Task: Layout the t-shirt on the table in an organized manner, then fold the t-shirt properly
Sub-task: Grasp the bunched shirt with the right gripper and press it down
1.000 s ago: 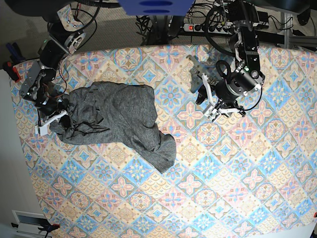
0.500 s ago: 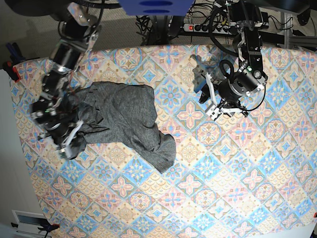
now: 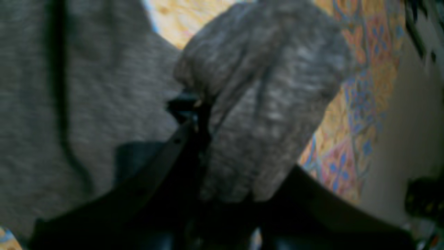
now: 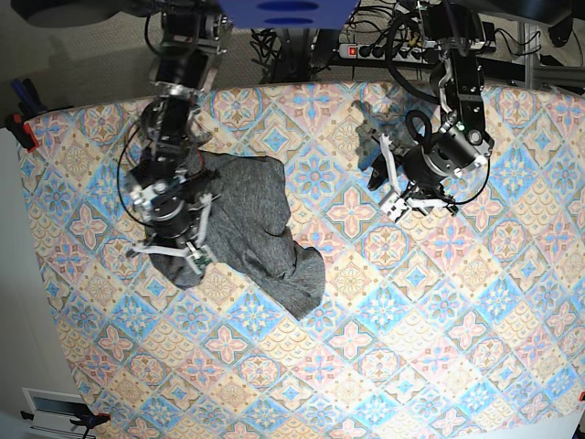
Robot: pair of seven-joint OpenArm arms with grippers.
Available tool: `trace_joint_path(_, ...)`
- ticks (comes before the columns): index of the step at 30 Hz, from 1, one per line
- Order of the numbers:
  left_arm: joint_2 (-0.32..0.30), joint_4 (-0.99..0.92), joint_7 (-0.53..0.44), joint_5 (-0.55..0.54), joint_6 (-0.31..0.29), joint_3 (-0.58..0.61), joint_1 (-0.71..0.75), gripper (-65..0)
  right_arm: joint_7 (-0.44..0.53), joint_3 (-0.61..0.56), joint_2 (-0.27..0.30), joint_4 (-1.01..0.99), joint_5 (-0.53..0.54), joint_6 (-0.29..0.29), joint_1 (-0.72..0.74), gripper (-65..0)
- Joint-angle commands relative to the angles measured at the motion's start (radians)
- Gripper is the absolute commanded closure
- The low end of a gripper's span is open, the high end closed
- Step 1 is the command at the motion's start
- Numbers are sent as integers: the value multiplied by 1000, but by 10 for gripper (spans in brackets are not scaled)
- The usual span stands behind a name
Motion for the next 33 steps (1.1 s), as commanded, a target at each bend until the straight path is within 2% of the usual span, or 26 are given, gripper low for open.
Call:
trace_joint_path(1,1,15,-20,-11,2,-1,-10,-257,30,-20,-3,22,-3,-9,13,0)
trace_joint_path(5,4,15,-20,-11,2,2,-10,-257,36,-112,-3,22,-18,-116,6,0)
trace_joint_path(7,3,15,-20,-11,2,0,-9,-257,36,-170,-3,22,-29,-147,4,0)
trace_joint_path(16,4,15,-20,-13,2,0,4,-257,3,-370,-4,5,-7,-153,-70,0)
trace_joint_path(21,4,15,-20,-13,2,0,4,-257,0,-404,-4,-54,37,-153,-77,-5)
trace_joint_path(24,4,15,-20,-14,2,3,4,-257,-2,-404,-4,-132,37,-153,-77,-70)
trace_joint_path(28,4,15,-20,-13,2,3,4,-257,-4,-404,-4,-175,37,-153,-82,-215)
trace_joint_path(30,4,15,-20,-13,2,3,4,-257,0,-404,-4,-166,37,-153,-82,-265)
trace_joint_path(33,4,15,-20,-14,2,5,5,-257,-2,-404,-4,-84,37,-153,-83,-284)
